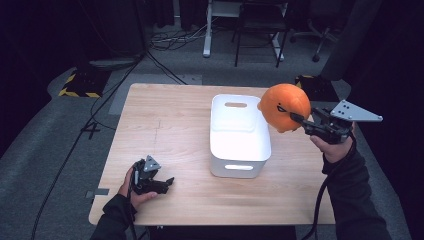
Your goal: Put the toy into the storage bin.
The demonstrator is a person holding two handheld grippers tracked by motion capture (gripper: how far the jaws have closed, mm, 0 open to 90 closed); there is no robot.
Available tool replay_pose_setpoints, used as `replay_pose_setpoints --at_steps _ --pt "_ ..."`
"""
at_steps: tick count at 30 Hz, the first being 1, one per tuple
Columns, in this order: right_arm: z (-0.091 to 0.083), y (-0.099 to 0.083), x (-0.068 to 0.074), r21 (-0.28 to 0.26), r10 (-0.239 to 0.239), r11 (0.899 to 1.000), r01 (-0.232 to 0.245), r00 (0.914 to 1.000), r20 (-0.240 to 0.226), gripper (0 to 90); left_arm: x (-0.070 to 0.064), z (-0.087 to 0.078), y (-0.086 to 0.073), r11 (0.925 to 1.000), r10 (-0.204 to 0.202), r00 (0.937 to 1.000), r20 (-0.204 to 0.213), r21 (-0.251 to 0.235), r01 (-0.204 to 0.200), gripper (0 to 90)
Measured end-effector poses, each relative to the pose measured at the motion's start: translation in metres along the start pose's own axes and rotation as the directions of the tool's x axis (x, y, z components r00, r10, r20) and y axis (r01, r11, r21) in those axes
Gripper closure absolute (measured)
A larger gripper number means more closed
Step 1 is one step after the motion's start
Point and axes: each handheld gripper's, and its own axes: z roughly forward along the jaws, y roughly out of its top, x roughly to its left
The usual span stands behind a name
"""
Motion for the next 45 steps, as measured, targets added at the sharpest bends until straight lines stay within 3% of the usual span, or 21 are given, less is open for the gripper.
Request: replay_pose_setpoints --at_steps 23,45 --pt "0.014 0.002 0.018 -0.006 -0.018 1.0 0.017 0.9971 -0.075 54.5 0.0 0.0 0.0 1.0 0.0 1.0 0.001 0.001 0.0 14.8" --pt "0.029 -0.007 0.039 0.022 -0.033 0.999 0.037 0.9879 -0.152 54.1 0.0 0.0 0.0 1.0 0.0 1.0 0.0 0.0 0.0 14.8"
